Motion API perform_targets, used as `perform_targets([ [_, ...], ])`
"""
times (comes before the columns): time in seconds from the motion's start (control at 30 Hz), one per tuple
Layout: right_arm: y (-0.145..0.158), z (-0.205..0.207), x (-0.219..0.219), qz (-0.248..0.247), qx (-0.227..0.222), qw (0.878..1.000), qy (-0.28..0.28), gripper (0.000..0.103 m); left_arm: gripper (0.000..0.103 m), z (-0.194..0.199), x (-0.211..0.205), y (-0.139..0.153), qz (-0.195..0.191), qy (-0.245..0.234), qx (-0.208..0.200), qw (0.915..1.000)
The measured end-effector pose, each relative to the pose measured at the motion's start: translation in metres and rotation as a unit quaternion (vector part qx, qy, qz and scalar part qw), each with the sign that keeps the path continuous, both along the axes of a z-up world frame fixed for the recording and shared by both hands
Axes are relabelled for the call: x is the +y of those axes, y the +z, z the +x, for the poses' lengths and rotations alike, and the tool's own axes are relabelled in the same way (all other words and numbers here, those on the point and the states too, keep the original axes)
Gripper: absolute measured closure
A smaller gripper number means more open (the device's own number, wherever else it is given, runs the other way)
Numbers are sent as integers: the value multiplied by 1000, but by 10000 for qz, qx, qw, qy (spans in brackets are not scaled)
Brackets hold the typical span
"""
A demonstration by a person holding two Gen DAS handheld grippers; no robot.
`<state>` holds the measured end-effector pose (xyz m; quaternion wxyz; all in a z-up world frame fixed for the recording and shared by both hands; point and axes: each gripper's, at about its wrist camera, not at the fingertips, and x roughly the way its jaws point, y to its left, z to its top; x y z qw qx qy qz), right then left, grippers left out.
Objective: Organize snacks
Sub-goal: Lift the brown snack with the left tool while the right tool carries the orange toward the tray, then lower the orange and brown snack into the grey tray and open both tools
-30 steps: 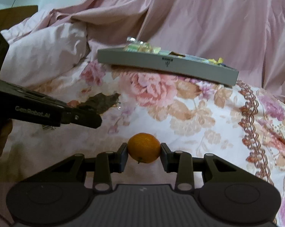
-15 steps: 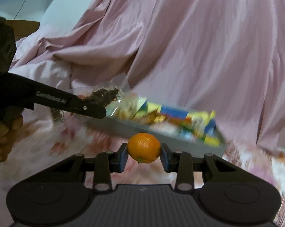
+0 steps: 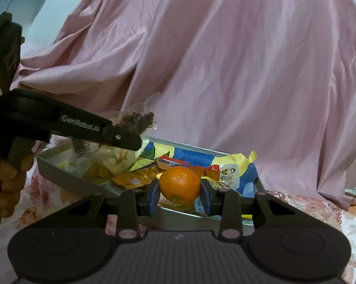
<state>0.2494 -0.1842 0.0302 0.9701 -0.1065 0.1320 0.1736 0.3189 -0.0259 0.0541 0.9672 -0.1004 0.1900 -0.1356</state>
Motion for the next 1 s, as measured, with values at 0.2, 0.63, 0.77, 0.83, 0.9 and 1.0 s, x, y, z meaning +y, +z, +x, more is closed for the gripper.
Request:
perform_targets([
  [0.2,-9,10,-2,133,146,9998,-78,63,92,7,0,-10,43,37,108,9999],
  [0.63,-9,9,-2,239,101,9995,-183,45,68,4,3,-15,-98,130,254,9995],
  [0.77,-7,5,-3,331,54,9992,-222,36,45,-1,4,-11,-113,182,170,9996],
  [0.83,-5,2,-4,371,11,9991,-221,32,37,-4,5,-8,-133,225,116,9996],
  [0.9,-3,-2,-4,402,-46,9989,-224,28,29,-7,6,-4,-154,265,60,9995],
  [1.0,2,-7,-6,480,-113,9984,-273,21,17,-13,7,1,-173,358,-28,9992],
])
